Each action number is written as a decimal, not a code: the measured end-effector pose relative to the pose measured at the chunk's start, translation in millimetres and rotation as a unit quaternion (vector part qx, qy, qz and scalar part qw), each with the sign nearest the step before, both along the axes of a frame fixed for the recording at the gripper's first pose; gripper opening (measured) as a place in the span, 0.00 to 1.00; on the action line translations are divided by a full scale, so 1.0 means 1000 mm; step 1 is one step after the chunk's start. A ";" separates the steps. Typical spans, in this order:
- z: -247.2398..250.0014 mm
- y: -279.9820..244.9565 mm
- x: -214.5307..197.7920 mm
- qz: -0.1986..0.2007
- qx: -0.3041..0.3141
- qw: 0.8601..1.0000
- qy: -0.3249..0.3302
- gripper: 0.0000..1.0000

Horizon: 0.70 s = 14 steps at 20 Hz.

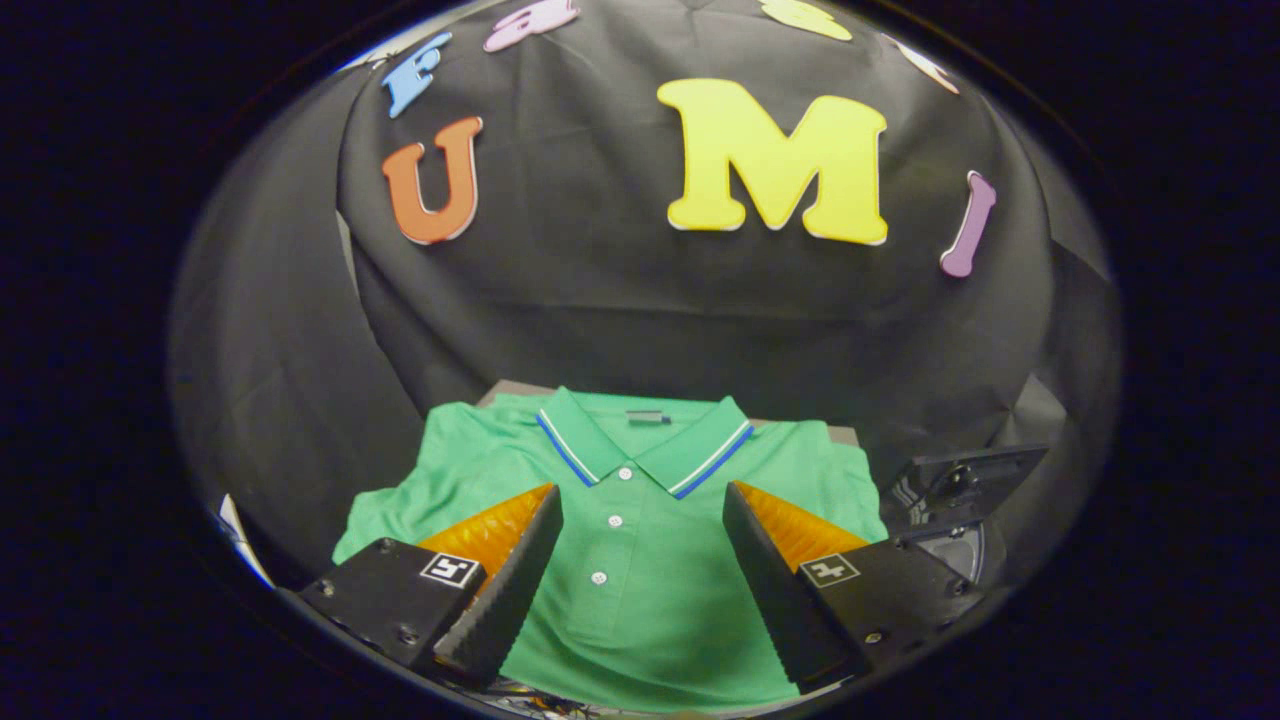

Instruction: Put the clothes into the washing machine and then close the washing machine lid.

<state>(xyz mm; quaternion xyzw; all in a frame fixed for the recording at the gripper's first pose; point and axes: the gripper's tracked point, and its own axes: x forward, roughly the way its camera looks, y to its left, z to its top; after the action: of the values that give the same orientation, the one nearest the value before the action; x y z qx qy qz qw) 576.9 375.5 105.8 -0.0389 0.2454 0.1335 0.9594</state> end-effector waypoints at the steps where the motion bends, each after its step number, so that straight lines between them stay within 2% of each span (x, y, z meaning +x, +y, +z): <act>1: -0.010 0.005 0.004 -0.002 -0.001 1.000 0.016 1.00; 4: -0.035 0.009 0.006 -0.009 -0.018 0.998 0.063 1.00; 7: -0.041 0.010 0.008 -0.015 -0.042 0.998 0.052 1.00; 14: -0.042 0.012 0.010 -0.029 -0.031 0.997 0.069 1.00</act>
<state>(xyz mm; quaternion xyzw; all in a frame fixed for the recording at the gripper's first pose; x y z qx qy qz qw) 587.1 387.0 63.4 -0.0527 0.3157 0.1003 0.9421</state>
